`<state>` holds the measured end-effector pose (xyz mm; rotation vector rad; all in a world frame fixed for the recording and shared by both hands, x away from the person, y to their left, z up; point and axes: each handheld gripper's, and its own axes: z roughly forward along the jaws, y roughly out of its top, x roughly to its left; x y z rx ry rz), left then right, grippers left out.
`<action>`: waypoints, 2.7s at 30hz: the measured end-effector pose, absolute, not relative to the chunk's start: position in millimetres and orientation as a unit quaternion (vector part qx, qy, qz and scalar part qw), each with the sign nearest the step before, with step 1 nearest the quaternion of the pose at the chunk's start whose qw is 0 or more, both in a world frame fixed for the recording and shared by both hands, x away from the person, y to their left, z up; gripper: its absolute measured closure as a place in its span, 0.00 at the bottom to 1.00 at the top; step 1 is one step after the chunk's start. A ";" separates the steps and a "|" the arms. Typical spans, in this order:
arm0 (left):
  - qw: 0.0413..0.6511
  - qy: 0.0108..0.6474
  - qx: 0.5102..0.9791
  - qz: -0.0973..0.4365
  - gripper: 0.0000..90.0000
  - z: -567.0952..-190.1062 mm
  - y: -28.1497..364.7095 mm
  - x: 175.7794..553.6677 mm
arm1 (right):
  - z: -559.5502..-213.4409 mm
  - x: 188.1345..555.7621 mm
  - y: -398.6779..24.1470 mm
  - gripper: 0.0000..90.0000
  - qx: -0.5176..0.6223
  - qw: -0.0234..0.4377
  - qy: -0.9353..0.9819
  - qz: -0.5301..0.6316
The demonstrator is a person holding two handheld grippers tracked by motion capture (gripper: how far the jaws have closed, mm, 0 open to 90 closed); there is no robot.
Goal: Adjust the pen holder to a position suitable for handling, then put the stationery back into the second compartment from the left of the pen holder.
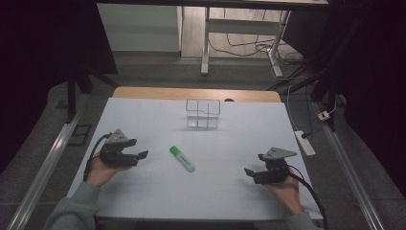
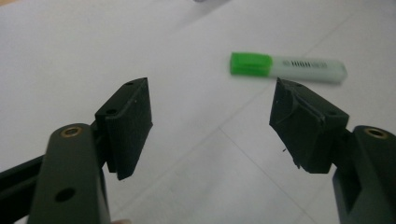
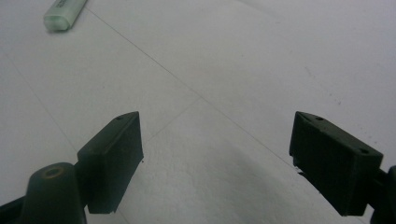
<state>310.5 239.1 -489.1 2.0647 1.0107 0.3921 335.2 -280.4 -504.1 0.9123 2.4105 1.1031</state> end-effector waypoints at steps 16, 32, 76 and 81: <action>0.388 0.403 0.815 0.152 0.31 -509.2 243.8 289.9 | -497.5 333.0 -275.7 0.19 0.316 0.166 0.842 0.404; 0.388 0.399 0.817 0.152 0.30 -509.6 242.9 290.8 | -485.8 334.3 -252.2 0.21 0.302 0.149 0.842 0.420; 0.375 0.387 0.829 0.153 0.29 -512.9 233.7 289.9 | -488.0 377.4 -121.2 0.23 0.275 0.092 0.873 0.393; 0.370 0.384 0.832 0.153 0.29 -513.5 233.6 290.3 | -488.5 383.7 -108.7 0.23 0.275 0.087 0.874 0.392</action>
